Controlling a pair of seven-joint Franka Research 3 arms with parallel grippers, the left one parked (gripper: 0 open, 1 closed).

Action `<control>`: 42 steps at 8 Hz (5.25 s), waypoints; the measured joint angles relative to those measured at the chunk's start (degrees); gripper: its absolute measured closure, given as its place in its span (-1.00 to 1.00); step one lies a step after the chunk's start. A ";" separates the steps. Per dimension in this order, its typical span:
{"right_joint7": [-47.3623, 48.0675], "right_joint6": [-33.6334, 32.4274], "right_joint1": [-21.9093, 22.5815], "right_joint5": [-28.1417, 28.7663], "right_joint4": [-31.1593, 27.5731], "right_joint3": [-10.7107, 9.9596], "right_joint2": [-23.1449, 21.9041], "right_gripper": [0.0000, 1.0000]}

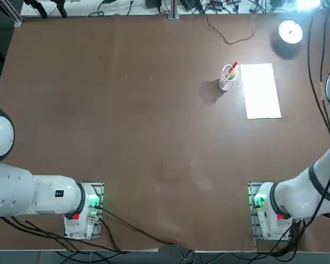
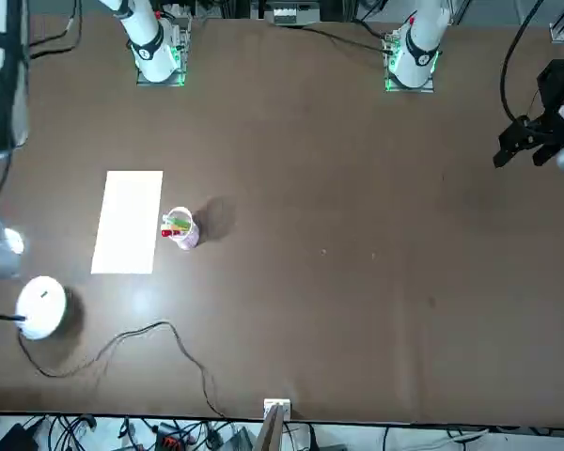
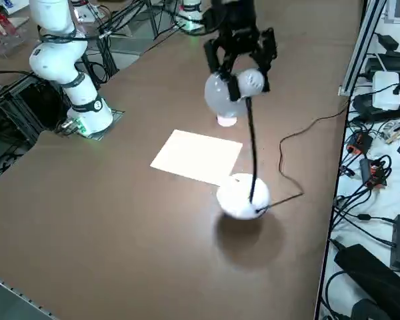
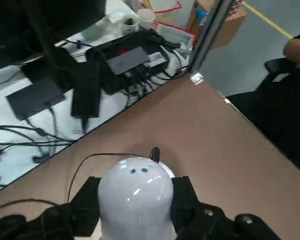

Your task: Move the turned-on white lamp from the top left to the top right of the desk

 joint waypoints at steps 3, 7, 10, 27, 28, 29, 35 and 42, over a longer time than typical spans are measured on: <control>3.91 -7.78 -2.17 -0.43 -0.78 -0.51 0.98 -0.44; 14.92 -11.57 -1.82 -0.46 -1.40 -0.47 1.42 -0.44; 20.24 -11.38 -1.22 -0.54 -1.47 -0.47 1.74 -0.44; 16.75 0.64 4.08 -1.83 -8.10 -0.62 0.50 -0.44; 16.09 0.72 4.08 -1.83 -8.88 -0.64 -0.28 -0.44; 15.65 1.26 4.08 -1.84 -9.88 -0.66 -0.98 -0.44; 11.01 17.43 2.06 -2.57 -21.03 -1.02 -6.60 -0.44; 10.24 17.71 2.42 -7.52 -24.03 -0.88 -7.33 -0.44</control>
